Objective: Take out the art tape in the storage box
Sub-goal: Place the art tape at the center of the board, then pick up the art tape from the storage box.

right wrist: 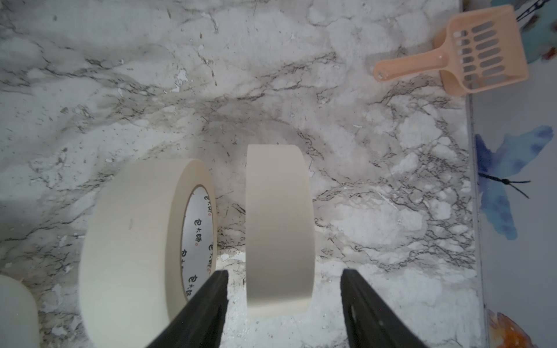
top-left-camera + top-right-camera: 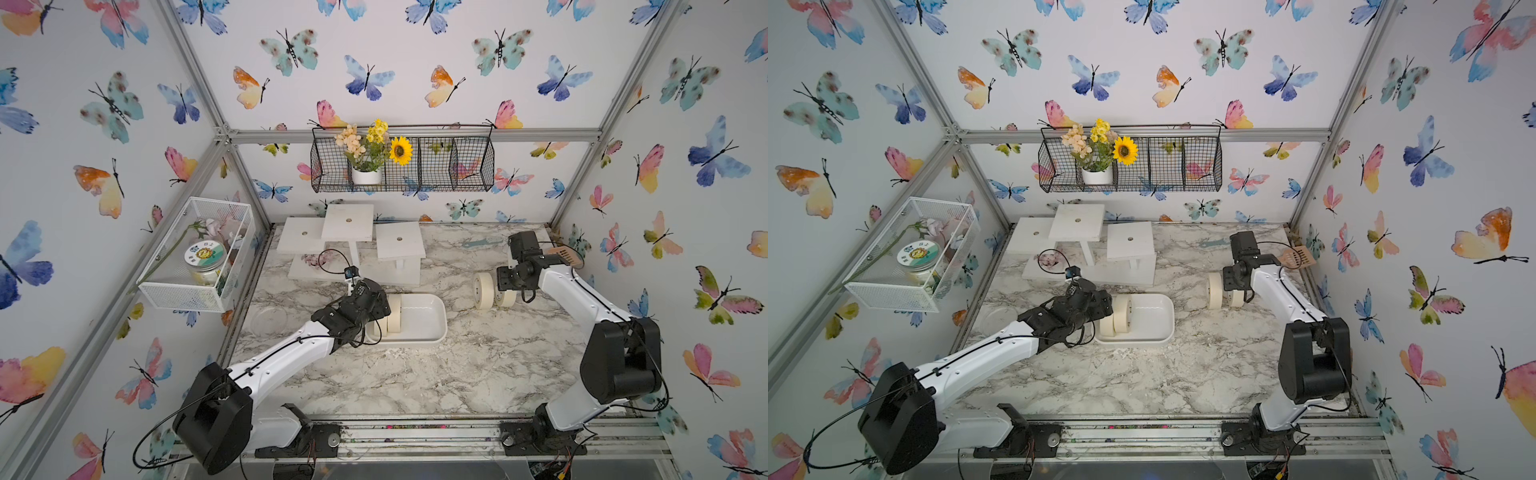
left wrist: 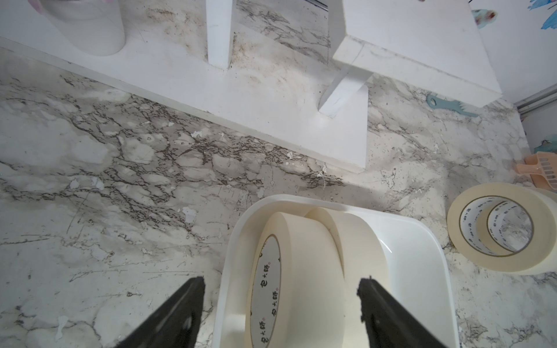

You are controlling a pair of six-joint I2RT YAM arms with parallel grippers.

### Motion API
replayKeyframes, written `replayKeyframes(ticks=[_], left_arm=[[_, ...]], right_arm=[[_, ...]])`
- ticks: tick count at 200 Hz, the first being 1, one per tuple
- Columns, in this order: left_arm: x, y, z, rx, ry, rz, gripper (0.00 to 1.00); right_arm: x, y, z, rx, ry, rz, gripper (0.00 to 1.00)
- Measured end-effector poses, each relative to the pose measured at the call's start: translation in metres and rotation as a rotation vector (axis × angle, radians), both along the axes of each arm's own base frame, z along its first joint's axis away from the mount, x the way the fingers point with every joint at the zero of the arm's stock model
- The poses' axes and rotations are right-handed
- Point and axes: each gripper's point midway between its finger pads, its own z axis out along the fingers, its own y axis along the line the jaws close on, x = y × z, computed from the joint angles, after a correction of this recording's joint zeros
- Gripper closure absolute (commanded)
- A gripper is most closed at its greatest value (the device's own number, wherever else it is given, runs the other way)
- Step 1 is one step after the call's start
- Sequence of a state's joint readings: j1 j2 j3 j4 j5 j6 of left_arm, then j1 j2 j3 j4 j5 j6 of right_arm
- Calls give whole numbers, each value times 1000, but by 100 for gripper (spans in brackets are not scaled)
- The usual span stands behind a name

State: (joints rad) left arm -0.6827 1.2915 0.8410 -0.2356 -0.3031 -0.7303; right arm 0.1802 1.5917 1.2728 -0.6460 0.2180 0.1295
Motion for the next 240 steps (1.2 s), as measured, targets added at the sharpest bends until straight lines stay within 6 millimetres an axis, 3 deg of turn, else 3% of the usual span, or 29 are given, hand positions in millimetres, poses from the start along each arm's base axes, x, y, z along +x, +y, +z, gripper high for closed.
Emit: replayKeyframes(ticks=[29, 46, 57, 76, 99, 125, 173, 200, 240], left_arm=[[-1, -3, -1, -11, 9, -10, 18], [-2, -4, -1, -12, 11, -14, 18], [-3, -5, -3, -10, 16, -20, 19], [-5, -10, -8, -7, 33, -37, 22], [-9, -14, -14, -2, 53, -53, 24], [-10, -16, -14, -5, 55, -57, 30], [-12, -14, -20, 0, 66, -54, 47], [-12, -14, -19, 6, 60, -53, 41], [-12, -13, -20, 12, 62, -52, 34]], right_arm=[[-4, 12, 61, 30, -137, 21, 35], [-13, 39, 92, 55, -201, 84, 35], [-22, 63, 99, 71, -210, 138, 35], [-43, 116, 90, 105, -165, 262, 36], [-74, 177, 63, 154, -69, 404, 36], [-98, 216, 40, 206, 22, 483, 37], [-112, 262, 28, 289, 86, 542, 37], [-107, 279, 31, 326, 76, 552, 37], [-104, 281, 33, 337, 61, 542, 37]])
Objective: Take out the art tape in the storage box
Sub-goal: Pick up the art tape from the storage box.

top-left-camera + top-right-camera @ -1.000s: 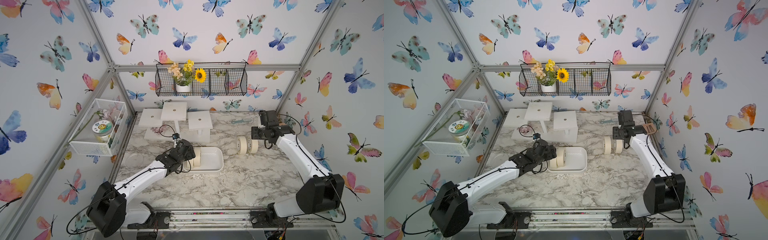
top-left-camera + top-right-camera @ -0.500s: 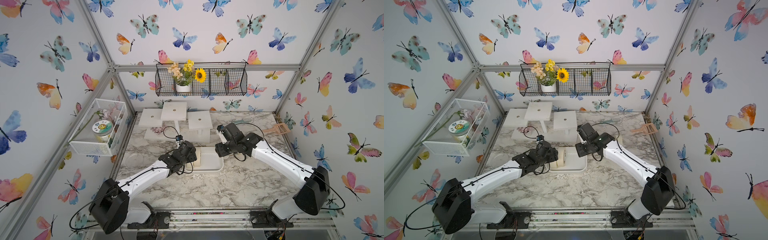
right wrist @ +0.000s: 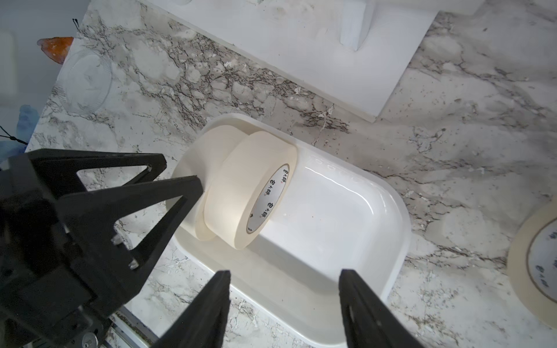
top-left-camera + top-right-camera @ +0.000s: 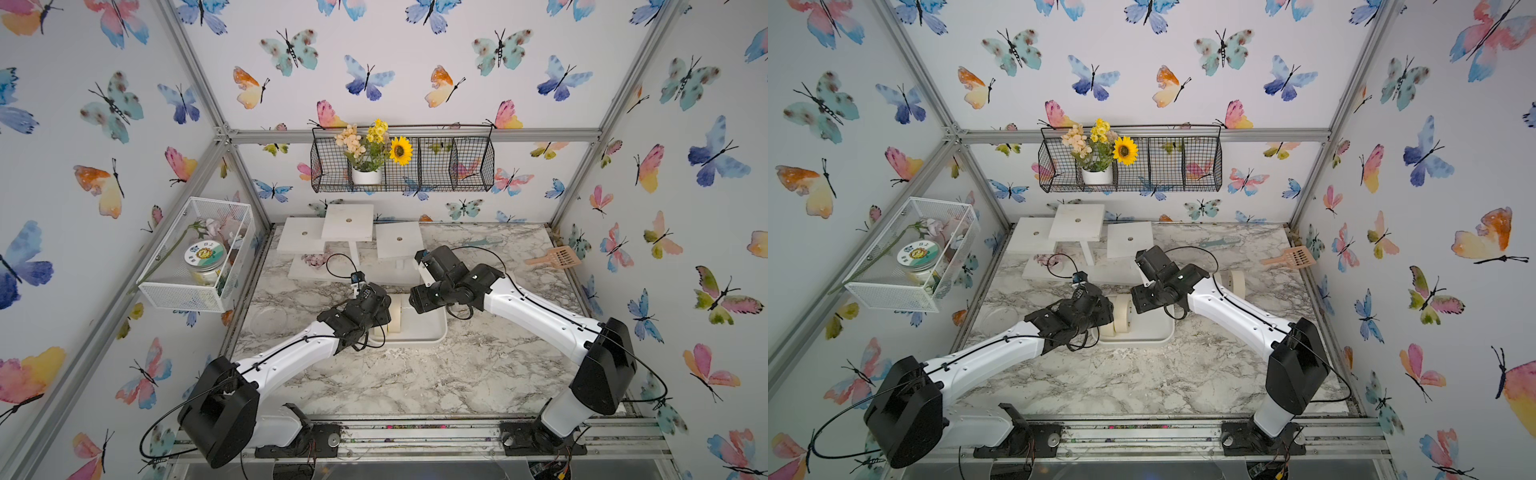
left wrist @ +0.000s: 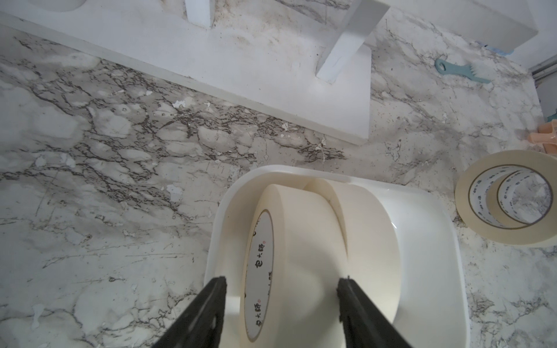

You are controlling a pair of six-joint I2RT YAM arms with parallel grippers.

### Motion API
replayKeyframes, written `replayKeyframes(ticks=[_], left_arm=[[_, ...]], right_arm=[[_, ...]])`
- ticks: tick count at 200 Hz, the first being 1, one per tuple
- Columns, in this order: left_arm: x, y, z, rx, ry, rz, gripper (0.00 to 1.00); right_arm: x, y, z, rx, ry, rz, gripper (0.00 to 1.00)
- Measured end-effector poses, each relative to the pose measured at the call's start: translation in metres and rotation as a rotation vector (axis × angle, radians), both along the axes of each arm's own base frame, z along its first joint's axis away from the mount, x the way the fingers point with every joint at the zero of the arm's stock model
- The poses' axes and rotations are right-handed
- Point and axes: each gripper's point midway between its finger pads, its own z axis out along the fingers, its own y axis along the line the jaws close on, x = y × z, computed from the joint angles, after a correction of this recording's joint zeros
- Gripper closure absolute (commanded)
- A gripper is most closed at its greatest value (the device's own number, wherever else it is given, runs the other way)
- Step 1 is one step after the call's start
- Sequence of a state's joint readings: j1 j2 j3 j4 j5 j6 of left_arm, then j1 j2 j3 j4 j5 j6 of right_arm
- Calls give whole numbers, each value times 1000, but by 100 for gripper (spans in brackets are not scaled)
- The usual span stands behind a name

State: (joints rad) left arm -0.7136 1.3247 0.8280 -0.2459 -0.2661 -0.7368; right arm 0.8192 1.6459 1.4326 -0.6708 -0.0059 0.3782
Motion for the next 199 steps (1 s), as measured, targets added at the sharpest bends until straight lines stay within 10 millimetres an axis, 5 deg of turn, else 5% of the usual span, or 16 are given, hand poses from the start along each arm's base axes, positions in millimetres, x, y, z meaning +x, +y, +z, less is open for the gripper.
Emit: replayKeyframes(ticks=[106, 199], left_arm=[[-7, -6, -4, -19, 22, -32, 42], [-1, -12, -1, 19, 8, -60, 80]], right_arm=[[5, -12, -12, -57, -15, -40, 37], [7, -16, -15, -75, -25, -53, 36]])
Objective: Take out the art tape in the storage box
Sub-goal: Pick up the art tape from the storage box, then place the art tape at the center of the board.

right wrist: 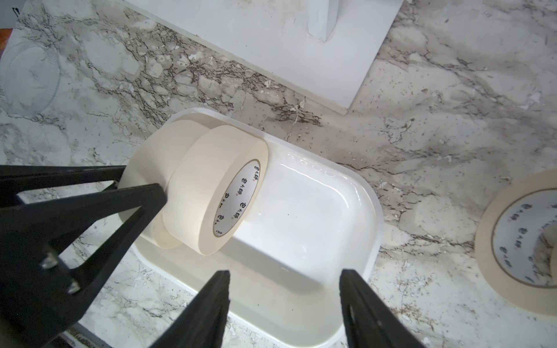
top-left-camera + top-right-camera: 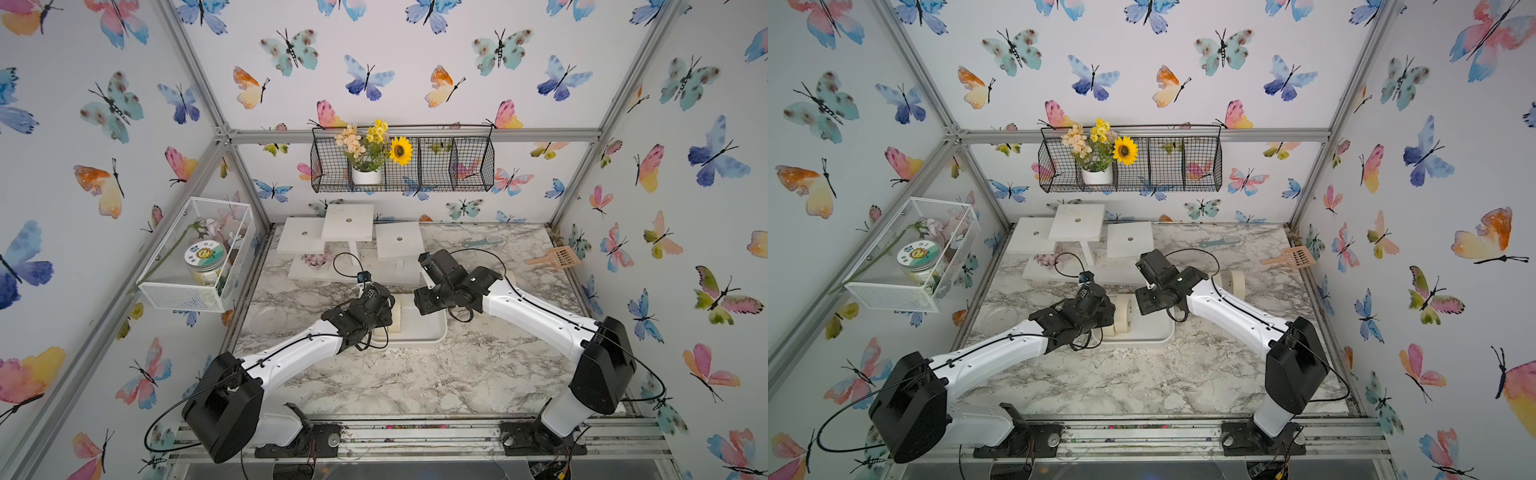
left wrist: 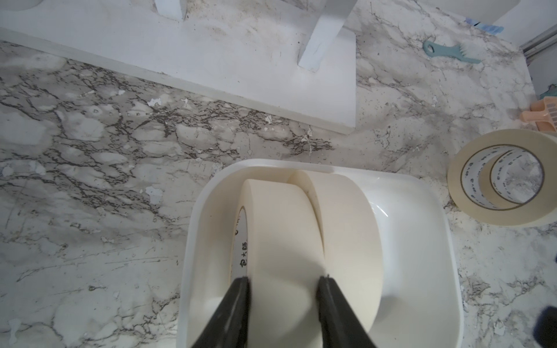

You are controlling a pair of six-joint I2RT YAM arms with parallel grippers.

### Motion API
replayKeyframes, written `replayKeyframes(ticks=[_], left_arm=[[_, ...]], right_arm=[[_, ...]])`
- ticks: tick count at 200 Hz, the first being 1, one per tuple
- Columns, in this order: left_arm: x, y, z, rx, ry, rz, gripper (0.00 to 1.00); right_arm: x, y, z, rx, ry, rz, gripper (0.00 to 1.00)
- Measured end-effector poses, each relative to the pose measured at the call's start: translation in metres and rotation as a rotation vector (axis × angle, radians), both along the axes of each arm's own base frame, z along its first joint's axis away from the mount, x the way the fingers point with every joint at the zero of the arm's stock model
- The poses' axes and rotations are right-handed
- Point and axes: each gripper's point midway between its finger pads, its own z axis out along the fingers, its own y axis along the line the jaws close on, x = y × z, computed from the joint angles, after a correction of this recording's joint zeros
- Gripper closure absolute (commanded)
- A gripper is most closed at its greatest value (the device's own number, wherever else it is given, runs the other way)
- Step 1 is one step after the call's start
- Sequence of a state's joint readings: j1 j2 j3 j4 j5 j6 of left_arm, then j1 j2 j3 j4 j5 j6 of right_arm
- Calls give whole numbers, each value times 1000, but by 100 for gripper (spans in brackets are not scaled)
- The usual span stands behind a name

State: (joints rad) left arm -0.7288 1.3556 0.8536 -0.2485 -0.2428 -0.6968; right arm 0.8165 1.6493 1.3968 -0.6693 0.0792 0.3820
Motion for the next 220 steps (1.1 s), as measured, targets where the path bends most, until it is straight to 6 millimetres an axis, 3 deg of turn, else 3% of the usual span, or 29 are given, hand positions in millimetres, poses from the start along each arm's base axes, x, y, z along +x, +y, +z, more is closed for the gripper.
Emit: replayKeyframes(ticks=[23, 43, 86, 130, 150, 166, 196, 220], left_arm=[[-1, 3, 2, 35, 10, -6, 89], [-2, 6, 6, 65, 18, -14, 90], [4, 3, 38, 56, -27, -20, 92], [3, 13, 101, -12, -161, 2, 93], [3, 27, 135, -7, -246, 39, 93], [3, 42, 150, 3, -284, 76, 93], [9, 82, 148, 43, -300, 179, 94], [9, 123, 111, 109, -244, 272, 94]], right_arm=[[2, -2, 0, -3, -1, -6, 36], [2, -3, -1, -7, -2, -9, 36], [2, -5, -4, -16, 0, -11, 36], [3, -7, -5, -20, -3, -9, 36], [3, -8, -6, -25, -2, -12, 36], [3, -8, -7, -27, -1, -10, 36], [3, -9, -8, -32, -1, -4, 36], [2, -10, -10, -40, 1, 3, 36]])
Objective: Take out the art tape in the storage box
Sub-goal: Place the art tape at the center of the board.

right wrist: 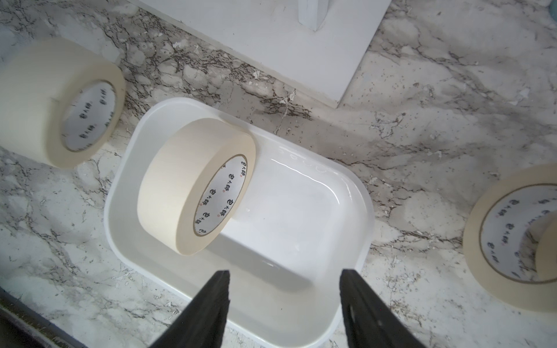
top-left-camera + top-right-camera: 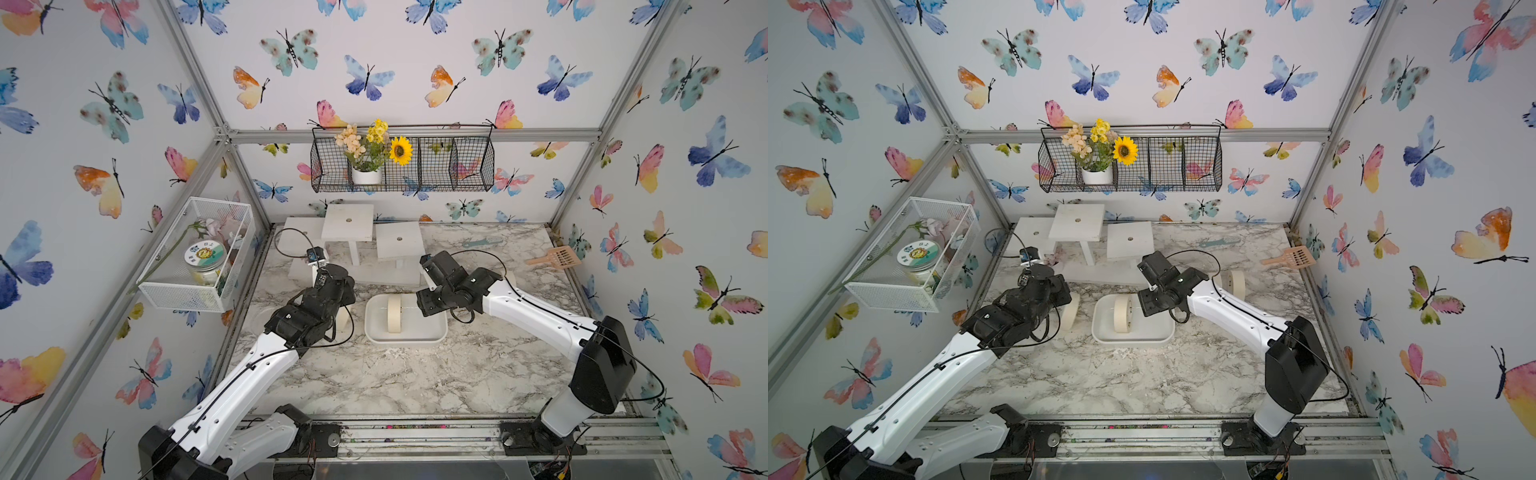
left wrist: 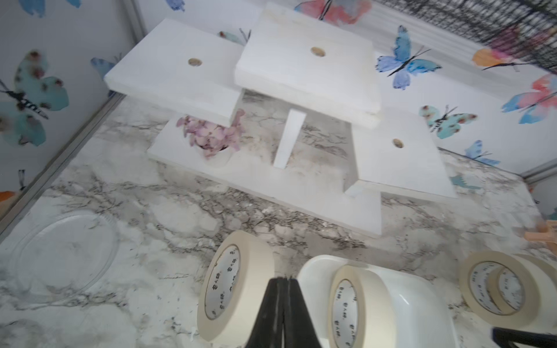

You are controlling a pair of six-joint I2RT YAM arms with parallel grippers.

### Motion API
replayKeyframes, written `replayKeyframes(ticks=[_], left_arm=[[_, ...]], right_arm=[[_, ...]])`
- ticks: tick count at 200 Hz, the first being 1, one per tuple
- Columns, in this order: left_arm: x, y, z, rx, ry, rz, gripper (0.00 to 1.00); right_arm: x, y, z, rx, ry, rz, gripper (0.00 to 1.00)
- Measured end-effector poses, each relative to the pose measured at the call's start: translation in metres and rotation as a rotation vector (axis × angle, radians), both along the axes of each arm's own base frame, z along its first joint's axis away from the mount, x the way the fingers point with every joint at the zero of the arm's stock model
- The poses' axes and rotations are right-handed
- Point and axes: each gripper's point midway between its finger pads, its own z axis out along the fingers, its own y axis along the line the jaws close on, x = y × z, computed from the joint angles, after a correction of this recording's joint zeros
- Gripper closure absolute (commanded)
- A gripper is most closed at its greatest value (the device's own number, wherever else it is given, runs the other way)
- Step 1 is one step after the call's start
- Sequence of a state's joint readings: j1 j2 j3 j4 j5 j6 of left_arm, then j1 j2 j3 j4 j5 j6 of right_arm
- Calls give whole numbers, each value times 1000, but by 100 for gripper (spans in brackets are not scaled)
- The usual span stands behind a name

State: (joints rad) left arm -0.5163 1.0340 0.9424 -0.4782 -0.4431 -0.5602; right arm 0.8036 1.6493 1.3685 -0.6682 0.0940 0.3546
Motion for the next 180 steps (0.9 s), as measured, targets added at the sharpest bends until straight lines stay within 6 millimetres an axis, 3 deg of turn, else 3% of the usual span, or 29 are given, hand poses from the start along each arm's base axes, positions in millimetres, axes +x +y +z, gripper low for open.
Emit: replayKeyframes(ticks=[31, 80, 86, 101, 109, 129, 146, 180], left_arm=[[-7, 36, -56, 46, 113, 89, 94], [-14, 42, -96, 73, 193, 115, 91], [-16, 44, -102, 80, 203, 121, 86], [-20, 50, -111, 99, 218, 145, 61], [-22, 52, -114, 104, 223, 156, 46], [-21, 53, -113, 83, 213, 178, 26], [-19, 52, -107, 60, 194, 184, 18], [-12, 48, -80, 9, 123, 190, 14]], right_arm=[[-2, -2, -3, -8, 5, 3, 36], [-3, -3, -5, -14, 6, 6, 37], [-3, -3, -5, -15, 6, 7, 38], [-3, -3, -5, -16, 6, 12, 37], [-3, -3, -5, -16, 5, 14, 35], [-8, 5, -1, -16, 0, 35, 24], [-14, 29, 12, 6, -19, 74, 15], [-30, 82, 22, 55, -33, 162, 16]])
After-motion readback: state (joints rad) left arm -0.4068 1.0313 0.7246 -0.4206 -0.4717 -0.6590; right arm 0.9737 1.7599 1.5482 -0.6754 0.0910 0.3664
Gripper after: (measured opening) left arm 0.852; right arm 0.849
